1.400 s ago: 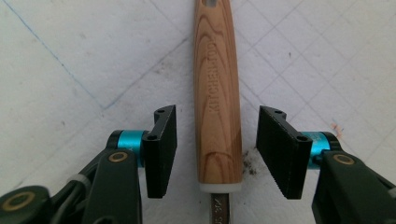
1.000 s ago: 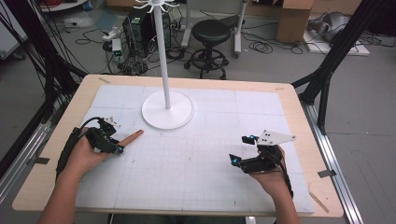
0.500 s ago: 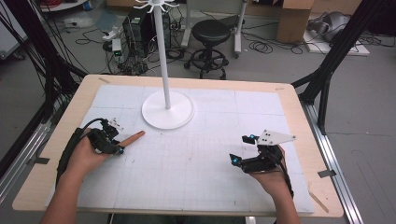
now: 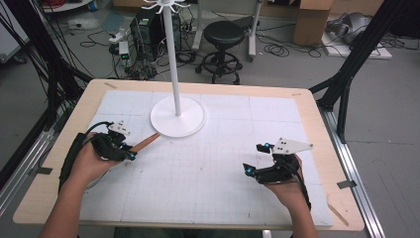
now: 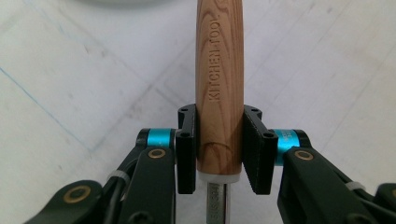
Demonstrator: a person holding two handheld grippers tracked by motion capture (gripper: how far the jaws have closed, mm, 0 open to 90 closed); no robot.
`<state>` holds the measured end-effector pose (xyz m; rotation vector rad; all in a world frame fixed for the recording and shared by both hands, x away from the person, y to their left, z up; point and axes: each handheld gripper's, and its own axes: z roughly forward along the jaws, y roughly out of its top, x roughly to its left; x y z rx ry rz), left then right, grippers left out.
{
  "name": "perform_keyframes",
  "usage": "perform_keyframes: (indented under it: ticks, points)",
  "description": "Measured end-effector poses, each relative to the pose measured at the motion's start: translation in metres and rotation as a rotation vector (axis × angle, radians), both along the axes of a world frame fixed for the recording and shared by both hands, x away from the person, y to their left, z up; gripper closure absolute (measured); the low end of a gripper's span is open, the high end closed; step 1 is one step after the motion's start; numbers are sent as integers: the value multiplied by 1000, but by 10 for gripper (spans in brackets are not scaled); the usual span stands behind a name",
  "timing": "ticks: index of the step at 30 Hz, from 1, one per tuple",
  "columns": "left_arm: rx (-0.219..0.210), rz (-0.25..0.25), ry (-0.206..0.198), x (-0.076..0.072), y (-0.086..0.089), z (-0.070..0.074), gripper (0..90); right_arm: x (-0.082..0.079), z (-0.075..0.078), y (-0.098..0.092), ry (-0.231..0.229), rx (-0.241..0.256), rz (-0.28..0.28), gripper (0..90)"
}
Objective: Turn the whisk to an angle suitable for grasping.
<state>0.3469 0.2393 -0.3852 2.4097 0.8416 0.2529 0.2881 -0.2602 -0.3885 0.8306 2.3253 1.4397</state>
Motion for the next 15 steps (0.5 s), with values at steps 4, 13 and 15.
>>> perform_keyframes:
  ticks: [4, 13, 15]
  points:
    - [-47, -23, -38, -1, -3, 15, 696, 0, -1, 0, -2, 1, 1, 135]
    - [-144, -64, -94, -5, -9, 44, 696, -1, 2, -2, -13, 8, 0, 135]
    - [-149, -69, -106, -5, -10, 51, 695, -1, 2, -1, -9, 9, 2, 135]
